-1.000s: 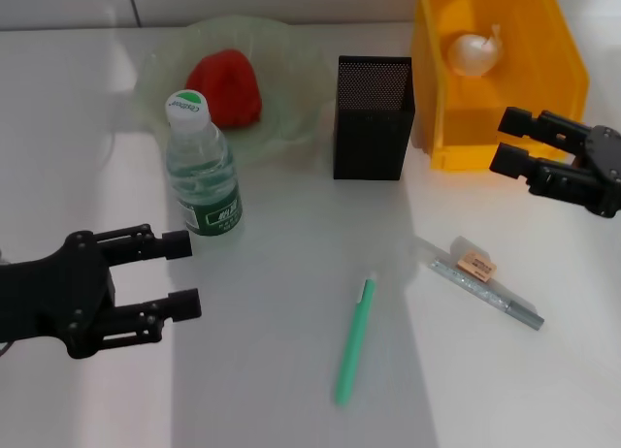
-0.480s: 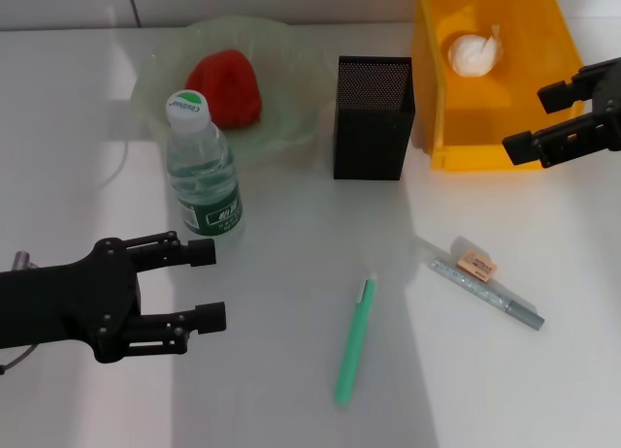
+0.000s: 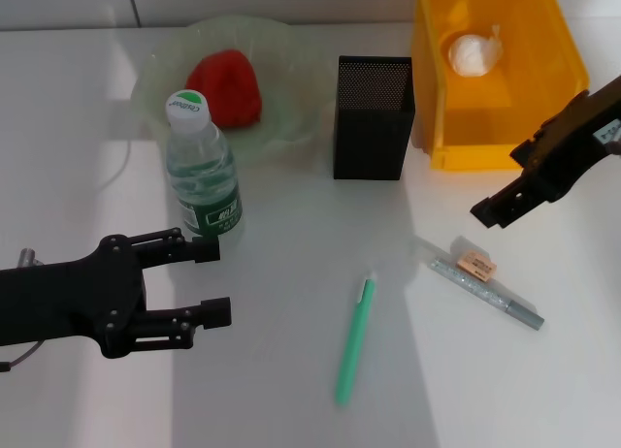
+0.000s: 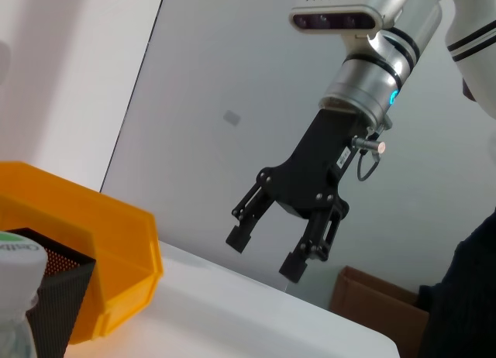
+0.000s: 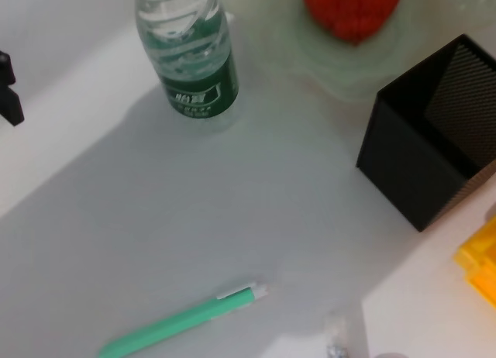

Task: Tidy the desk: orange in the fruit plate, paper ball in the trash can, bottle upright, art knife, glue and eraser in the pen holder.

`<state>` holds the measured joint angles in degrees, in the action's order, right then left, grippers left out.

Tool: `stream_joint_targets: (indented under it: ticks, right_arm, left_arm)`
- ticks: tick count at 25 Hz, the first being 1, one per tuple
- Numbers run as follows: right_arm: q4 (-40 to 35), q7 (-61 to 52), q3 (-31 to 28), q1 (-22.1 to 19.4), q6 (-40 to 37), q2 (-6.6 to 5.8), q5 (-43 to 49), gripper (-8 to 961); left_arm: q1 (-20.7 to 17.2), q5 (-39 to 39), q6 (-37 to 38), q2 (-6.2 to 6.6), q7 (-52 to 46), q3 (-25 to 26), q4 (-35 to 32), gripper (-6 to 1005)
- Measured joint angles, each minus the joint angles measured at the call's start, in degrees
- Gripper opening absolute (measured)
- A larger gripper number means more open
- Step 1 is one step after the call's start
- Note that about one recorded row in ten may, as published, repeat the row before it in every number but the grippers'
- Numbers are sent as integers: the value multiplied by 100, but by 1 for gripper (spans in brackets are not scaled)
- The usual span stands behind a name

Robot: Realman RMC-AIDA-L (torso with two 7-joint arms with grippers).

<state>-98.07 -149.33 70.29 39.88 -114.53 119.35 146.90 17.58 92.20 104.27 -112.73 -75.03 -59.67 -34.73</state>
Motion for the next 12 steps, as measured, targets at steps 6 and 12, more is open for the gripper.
stream_joint_targets:
  ticks: [6, 12]
  right_arm:
    - [1033, -222, 771, 157, 703, 15, -125, 846]
    - [1573, -571, 1334, 295, 1205, 24, -276, 844]
  left_arm:
    - [0, 0, -8, 35, -3, 0, 23, 790]
    - [-4, 0, -65, 59, -3, -1, 39, 789]
